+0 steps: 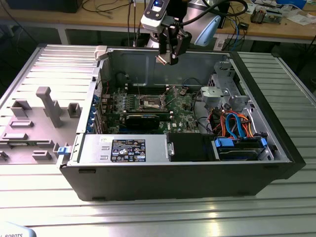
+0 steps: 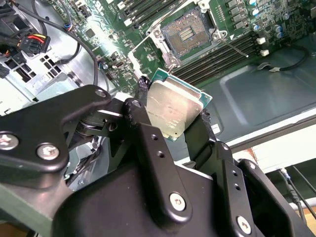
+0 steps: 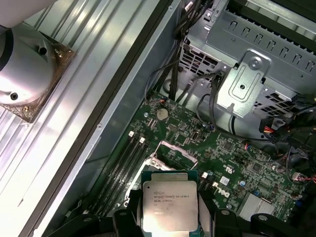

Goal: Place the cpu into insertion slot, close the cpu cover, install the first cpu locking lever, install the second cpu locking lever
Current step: 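Place the cpu into insertion slot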

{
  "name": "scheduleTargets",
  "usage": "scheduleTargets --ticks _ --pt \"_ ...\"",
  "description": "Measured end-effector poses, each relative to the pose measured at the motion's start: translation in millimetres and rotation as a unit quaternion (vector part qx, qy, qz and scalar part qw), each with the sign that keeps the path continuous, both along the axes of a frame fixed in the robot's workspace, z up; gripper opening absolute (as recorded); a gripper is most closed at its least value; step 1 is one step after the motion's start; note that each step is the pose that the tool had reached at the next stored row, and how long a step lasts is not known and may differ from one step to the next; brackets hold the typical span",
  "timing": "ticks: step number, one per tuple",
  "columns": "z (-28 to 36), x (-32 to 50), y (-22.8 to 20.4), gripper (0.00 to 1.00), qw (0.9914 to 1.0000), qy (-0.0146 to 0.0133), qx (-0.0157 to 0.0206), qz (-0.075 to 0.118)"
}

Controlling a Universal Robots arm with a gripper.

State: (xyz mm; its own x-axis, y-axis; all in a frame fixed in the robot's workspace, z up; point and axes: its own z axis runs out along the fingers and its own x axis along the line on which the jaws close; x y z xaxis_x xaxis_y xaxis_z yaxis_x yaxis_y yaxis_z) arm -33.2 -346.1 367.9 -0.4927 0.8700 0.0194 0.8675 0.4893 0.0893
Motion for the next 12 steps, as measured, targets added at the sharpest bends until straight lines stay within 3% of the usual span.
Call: scheduleTargets --ticks 12 --pt "0.0 0.0 0.0 0.54 0.99978 0.0000 0.0000 -0.021"
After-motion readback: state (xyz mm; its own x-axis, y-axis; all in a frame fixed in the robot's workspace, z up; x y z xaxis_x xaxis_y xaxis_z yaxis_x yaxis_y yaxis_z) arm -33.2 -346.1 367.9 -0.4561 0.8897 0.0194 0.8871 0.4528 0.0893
